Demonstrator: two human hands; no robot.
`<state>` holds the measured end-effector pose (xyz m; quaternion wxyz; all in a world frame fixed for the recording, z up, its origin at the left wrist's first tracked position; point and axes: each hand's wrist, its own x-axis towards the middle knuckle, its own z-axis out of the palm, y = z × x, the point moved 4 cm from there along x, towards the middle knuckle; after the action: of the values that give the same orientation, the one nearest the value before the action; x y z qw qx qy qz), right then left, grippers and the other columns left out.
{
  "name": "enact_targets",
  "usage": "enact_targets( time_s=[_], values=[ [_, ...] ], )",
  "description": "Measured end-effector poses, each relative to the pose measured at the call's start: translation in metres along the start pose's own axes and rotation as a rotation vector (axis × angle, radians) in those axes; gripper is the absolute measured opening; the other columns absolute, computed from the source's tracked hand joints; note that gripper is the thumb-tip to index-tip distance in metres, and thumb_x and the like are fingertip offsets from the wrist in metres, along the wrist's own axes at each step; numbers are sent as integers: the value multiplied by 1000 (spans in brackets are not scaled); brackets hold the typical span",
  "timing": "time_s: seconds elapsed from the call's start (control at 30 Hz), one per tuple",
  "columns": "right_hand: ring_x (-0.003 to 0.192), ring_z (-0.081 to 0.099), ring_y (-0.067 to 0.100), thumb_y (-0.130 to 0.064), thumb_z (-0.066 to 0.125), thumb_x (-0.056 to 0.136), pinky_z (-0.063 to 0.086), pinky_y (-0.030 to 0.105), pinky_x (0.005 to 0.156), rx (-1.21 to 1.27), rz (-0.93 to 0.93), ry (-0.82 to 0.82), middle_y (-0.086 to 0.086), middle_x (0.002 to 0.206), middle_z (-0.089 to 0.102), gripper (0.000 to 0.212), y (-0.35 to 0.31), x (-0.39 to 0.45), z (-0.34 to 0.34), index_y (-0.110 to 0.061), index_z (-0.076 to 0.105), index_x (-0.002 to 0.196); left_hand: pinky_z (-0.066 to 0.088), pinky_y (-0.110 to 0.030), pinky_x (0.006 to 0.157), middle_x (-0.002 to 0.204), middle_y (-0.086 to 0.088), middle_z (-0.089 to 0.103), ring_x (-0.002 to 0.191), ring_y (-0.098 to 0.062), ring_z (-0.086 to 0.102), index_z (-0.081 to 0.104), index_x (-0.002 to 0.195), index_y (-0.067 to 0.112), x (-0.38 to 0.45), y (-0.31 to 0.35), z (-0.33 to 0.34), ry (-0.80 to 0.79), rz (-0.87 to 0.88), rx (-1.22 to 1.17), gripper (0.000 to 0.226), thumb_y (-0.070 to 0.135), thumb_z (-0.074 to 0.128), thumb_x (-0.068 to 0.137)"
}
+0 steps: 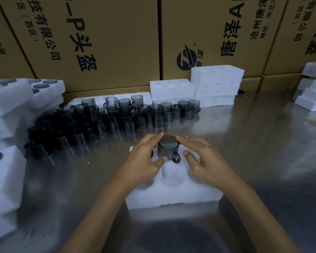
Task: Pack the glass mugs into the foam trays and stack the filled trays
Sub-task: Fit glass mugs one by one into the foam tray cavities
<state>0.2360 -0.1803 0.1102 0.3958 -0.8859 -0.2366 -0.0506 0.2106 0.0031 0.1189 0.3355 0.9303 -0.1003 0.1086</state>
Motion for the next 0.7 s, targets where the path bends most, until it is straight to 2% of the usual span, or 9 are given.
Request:
enact_targets(
  time_s=[0.07,0.1,0.17,0.27,0.4,0.53,0.7],
  values=[
    [140,32,7,-13,48,100,22,46,120,-45,-28,-4,-17,143,48,51,0,0,-2,-34,47,146,14,-14,109,144,21,36,133,4,26,25,155,28,-4,0,2,-9,30,85,67,34,58,97],
    [141,30,5,-12,47,99,20,49,120,-62,-37,-3,-20,144,47,52,0,0,-3,-37,47,145,7,-18,111,146,23,34,136,7,18,23,155,29,-5,-1,1,-3,41,117,63,37,52,99],
    [141,27,2,-16,45,98,16,45,119,-124,-46,-4,-22,148,45,54,0,0,-3,-45,45,144,-5,-23,116,150,24,30,138,13,4,22,155,32,-9,-5,0,-5,50,142,54,39,38,104],
    [145,20,3,-30,34,94,15,32,109,-312,-61,-39,-18,155,38,55,-1,-1,1,-47,41,146,-14,-37,120,156,23,26,144,9,-11,20,155,34,-15,-12,4,-58,42,223,50,41,25,106],
    [149,12,8,-32,33,99,16,36,113,-448,-27,-115,-13,162,27,51,2,-1,8,-44,39,148,-23,-39,117,161,23,8,144,3,-25,17,156,33,-16,-17,11,-130,15,347,55,47,17,104],
    [150,9,9,-40,26,96,17,39,114,-472,-9,-144,-12,163,21,54,3,-1,7,-46,38,148,-22,-42,117,162,23,-5,144,-2,-29,12,157,34,-15,-19,13,-176,-3,426,58,51,13,102],
    [150,10,8,-38,34,100,10,36,115,-438,30,-154,-16,164,18,49,6,-1,11,-49,36,147,-13,-38,121,161,23,-5,148,1,-13,7,157,35,-14,-20,14,-227,-48,404,57,52,17,103]
  ],
)
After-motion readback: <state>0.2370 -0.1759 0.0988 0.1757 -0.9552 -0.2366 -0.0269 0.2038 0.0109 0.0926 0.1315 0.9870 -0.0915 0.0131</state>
